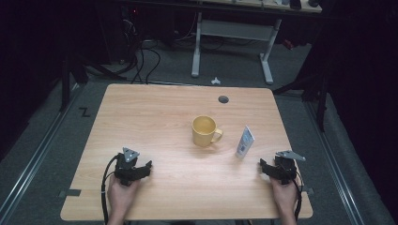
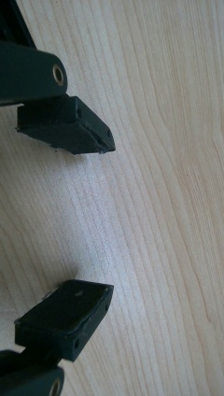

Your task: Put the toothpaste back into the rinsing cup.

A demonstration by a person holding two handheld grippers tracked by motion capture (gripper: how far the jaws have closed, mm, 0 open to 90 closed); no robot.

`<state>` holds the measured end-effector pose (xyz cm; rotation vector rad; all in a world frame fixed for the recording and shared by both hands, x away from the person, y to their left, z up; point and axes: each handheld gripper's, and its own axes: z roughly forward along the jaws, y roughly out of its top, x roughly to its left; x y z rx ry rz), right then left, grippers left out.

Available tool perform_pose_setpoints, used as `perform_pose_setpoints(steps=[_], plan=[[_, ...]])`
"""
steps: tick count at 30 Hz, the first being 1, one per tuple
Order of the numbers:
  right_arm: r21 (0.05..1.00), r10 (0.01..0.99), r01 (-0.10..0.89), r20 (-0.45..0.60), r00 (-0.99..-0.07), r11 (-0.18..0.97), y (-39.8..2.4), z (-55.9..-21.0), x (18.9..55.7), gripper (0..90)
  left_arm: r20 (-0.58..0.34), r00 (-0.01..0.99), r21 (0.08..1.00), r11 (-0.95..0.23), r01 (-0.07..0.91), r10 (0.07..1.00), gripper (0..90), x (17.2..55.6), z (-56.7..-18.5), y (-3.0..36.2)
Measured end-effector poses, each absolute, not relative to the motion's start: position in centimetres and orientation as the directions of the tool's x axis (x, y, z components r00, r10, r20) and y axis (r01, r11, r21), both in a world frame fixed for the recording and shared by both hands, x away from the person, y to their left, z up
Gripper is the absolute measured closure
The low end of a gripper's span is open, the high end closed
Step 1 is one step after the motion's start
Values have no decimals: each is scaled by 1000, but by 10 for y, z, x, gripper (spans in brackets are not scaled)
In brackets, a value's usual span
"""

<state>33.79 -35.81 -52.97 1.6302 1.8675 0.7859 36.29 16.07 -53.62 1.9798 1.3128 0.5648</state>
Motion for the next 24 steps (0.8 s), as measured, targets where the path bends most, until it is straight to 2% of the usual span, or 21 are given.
perform_pose_setpoints(steps=[24], plan=[[725, 993, 682, -21, -112, 92, -354, -530, 337, 324, -15, 395, 742, -255, 621, 918, 264, 363, -536, 161]])
